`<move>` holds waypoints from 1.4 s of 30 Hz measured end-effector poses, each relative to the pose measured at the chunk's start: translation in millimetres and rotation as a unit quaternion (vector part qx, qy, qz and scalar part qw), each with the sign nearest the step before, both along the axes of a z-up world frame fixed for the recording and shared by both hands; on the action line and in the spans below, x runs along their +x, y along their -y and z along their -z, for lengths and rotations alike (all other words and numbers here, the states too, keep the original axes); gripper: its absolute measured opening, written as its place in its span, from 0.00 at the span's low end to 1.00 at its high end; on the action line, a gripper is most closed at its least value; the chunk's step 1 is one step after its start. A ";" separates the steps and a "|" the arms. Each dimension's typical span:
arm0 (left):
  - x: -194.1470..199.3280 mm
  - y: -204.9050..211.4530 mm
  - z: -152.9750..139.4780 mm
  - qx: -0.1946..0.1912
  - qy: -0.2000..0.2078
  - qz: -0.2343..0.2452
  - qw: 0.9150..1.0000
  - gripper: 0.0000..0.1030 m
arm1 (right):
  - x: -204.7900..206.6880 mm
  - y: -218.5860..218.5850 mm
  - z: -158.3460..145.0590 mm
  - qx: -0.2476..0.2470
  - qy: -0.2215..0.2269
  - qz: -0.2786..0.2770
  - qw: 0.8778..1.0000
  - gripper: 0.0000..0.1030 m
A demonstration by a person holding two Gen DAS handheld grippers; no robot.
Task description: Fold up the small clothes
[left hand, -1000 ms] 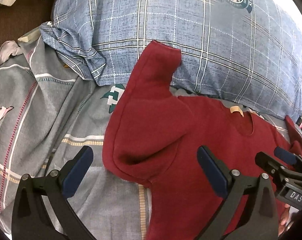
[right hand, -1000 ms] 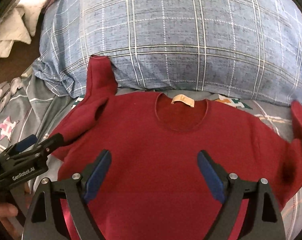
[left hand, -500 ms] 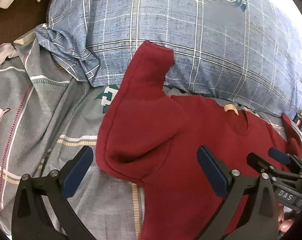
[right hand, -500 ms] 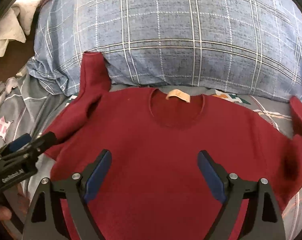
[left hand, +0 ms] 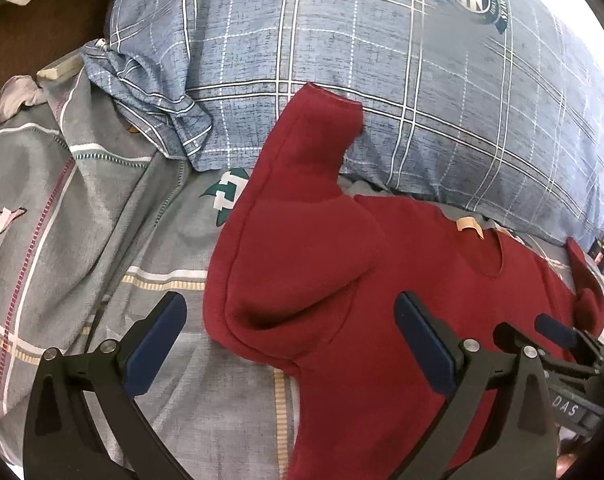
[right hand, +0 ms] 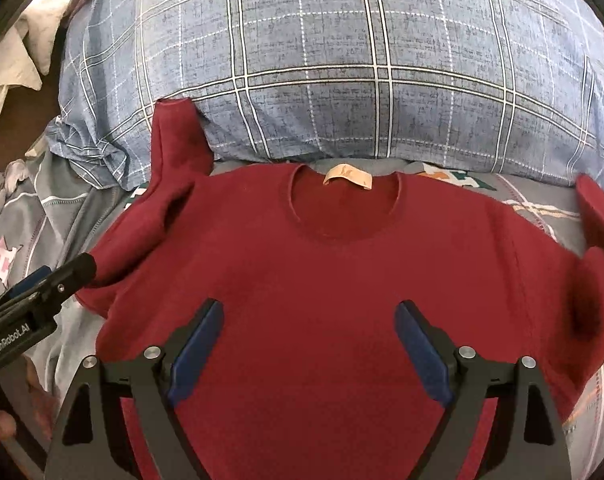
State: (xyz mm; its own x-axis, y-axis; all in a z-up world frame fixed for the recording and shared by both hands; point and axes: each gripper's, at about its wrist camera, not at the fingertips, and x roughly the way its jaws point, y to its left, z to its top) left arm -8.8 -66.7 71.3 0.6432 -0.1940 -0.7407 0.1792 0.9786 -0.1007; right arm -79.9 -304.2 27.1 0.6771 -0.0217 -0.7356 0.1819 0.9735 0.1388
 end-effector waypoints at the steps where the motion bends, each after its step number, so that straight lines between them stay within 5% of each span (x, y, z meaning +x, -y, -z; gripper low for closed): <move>1: 0.0 0.4 0.0 0.000 0.000 0.000 1.000 1.00 | 0.2 -1.3 -0.5 -0.002 0.000 -0.002 1.000 0.86; 42: 7.3 -5.1 8.9 0.010 -0.014 -0.010 1.000 1.00 | 21.6 -26.2 -4.7 -0.016 0.012 -0.016 1.000 0.87</move>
State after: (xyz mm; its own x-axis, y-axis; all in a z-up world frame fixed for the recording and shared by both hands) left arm -1.4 -61.6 62.4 0.6262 -0.1673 -0.7615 0.1575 0.9837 -0.0866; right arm -58.2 -278.0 31.8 0.6945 -0.0222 -0.7191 0.1470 0.9828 0.1116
